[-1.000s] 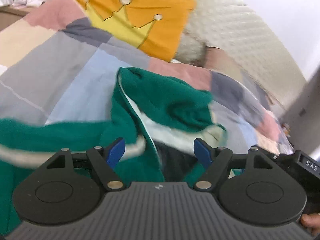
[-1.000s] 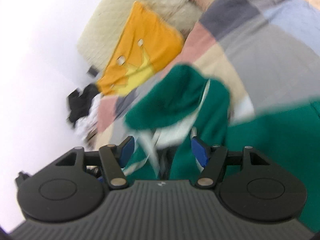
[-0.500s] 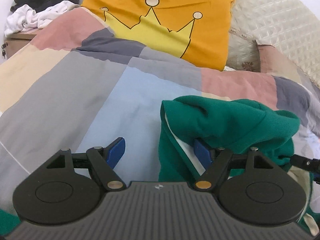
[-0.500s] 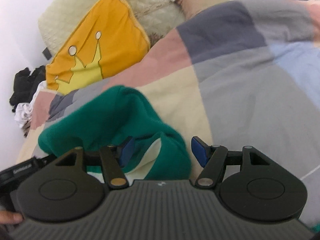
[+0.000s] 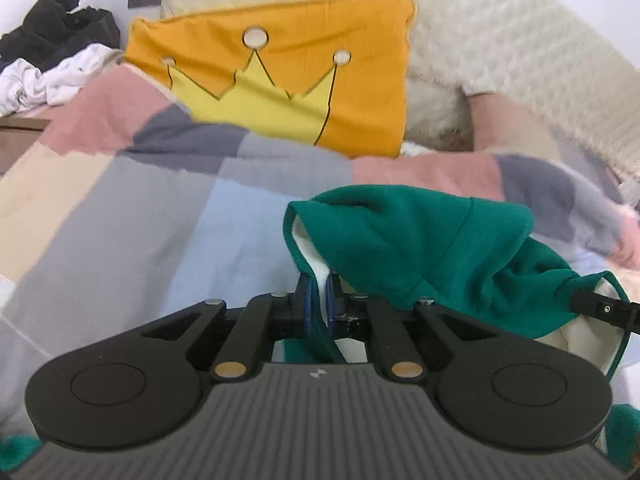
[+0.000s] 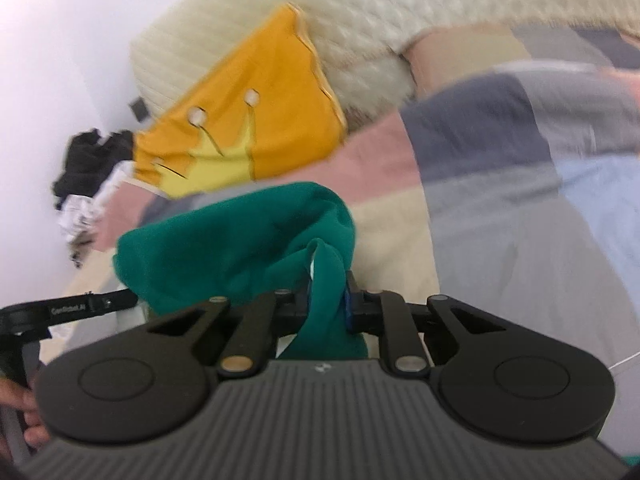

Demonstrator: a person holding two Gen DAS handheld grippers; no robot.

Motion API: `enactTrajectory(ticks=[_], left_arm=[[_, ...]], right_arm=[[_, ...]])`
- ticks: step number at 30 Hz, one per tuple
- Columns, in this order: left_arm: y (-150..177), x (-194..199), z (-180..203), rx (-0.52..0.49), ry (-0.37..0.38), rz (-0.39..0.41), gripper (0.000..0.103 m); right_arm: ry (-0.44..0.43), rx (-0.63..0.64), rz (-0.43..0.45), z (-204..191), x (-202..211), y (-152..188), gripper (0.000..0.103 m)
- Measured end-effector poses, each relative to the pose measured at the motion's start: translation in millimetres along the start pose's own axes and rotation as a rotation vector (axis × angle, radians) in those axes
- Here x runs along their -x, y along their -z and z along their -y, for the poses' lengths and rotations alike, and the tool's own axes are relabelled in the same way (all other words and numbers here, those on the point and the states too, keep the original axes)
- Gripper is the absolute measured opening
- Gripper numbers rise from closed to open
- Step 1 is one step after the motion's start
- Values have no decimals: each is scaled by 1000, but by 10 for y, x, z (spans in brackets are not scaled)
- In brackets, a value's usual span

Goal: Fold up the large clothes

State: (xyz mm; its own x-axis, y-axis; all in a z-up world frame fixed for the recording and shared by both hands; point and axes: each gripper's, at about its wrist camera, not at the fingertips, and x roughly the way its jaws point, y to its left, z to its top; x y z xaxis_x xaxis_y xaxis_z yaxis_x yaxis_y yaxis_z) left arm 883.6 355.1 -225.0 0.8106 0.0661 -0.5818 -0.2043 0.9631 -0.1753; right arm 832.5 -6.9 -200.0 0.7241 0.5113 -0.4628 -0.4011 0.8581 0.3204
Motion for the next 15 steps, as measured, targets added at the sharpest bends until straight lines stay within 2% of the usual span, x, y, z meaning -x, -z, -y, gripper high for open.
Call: enactTrajectory(ticks=[3, 7, 10, 15], left_arm=[[-49, 402, -71, 9, 29, 36, 8], [105, 1021, -181, 38, 33, 100, 8], [295, 1467, -248, 53, 43, 119, 8], [724, 2188, -389, 146, 92, 131, 8]], right_arm=[[-39, 14, 35, -80, 305, -32, 16], [-78, 38, 79, -155, 752, 56, 16], [-110, 60, 111, -222, 1145, 245, 16], [-137, 56, 141, -298, 1758, 657, 16]])
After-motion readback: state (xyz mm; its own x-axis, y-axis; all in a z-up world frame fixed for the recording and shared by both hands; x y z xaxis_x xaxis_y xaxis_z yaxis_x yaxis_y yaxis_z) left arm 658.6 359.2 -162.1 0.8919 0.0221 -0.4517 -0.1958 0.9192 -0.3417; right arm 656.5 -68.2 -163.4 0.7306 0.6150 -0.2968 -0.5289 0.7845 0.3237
